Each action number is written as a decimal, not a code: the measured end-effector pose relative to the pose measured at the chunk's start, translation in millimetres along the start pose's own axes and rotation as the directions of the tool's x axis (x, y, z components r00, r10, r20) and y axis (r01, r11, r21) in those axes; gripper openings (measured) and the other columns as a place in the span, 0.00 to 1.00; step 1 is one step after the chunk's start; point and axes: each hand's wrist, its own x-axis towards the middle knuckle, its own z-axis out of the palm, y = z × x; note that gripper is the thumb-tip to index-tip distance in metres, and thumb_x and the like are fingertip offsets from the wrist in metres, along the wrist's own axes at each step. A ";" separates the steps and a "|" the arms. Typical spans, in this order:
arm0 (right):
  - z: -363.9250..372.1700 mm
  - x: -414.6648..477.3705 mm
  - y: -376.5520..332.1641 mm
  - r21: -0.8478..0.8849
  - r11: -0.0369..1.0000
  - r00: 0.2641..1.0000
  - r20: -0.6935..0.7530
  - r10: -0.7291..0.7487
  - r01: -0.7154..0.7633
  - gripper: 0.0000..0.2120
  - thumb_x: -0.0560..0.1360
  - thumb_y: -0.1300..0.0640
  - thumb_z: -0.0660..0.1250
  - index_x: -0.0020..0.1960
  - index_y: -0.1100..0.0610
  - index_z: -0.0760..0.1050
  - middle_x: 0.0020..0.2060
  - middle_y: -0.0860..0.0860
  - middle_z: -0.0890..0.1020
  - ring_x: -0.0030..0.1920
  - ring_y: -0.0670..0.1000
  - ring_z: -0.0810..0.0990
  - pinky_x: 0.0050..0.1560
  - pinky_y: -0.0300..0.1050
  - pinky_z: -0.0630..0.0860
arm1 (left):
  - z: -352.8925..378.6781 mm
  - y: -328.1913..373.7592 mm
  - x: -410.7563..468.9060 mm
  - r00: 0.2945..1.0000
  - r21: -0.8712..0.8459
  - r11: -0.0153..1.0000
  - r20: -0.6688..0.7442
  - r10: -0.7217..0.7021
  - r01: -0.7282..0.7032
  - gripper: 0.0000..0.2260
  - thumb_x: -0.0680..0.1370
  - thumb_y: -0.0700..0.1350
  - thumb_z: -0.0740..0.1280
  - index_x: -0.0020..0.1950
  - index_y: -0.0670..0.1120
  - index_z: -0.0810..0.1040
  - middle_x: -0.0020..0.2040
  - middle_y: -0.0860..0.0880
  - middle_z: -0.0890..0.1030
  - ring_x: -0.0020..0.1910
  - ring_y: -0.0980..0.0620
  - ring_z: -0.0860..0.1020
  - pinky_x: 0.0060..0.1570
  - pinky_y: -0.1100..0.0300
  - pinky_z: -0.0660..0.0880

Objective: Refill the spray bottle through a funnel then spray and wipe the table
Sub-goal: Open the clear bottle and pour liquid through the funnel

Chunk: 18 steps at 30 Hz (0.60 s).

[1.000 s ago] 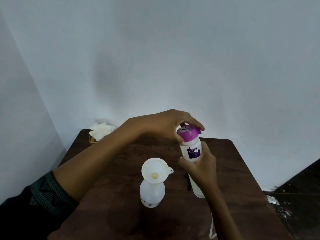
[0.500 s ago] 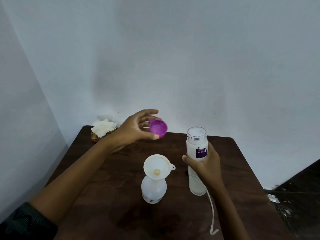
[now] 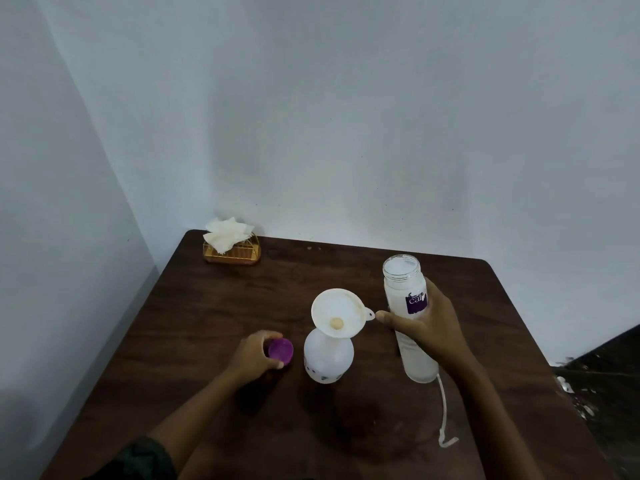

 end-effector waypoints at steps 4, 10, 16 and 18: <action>-0.7 -1.6 1.2 0.001 1.000 1.000 -0.011 0.005 -0.005 0.25 0.59 0.56 0.80 0.52 0.52 0.73 0.44 0.44 0.81 0.44 0.36 0.79 0.39 0.27 0.75 | 12.8 -2.0 -4.7 0.993 0.201 0.979 -0.109 0.042 -0.019 0.30 0.68 0.55 0.74 0.68 0.54 0.70 0.67 0.54 0.74 0.68 0.53 0.68 0.67 0.53 0.60; -3.1 -4.1 3.9 -0.044 0.999 0.998 0.059 0.025 -0.022 0.24 0.60 0.53 0.80 0.51 0.50 0.73 0.45 0.44 0.81 0.44 0.37 0.79 0.39 0.26 0.74 | -17.5 35.7 -8.3 0.990 0.024 0.998 0.131 0.051 -0.055 0.59 0.55 0.66 0.76 0.76 0.58 0.44 0.78 0.50 0.50 0.77 0.45 0.48 0.74 0.41 0.50; -3.8 -0.1 3.7 -0.148 0.989 0.989 0.144 0.035 -0.013 0.24 0.63 0.50 0.77 0.54 0.49 0.70 0.44 0.39 0.78 0.44 0.41 0.78 0.40 0.24 0.73 | -33.2 103.6 -31.9 0.915 -0.031 0.914 -0.024 0.404 -0.404 0.49 0.55 0.72 0.69 0.67 0.73 0.42 0.77 0.56 0.54 0.75 0.55 0.52 0.73 0.42 0.37; -3.9 2.1 4.1 -0.164 0.986 0.985 0.171 0.038 -0.010 0.24 0.62 0.48 0.77 0.53 0.48 0.69 0.43 0.39 0.78 0.43 0.41 0.79 0.39 0.25 0.73 | -28.5 116.2 -34.3 0.897 0.083 0.894 -0.015 0.442 -0.439 0.50 0.55 0.74 0.65 0.71 0.68 0.43 0.76 0.56 0.55 0.75 0.55 0.52 0.72 0.44 0.33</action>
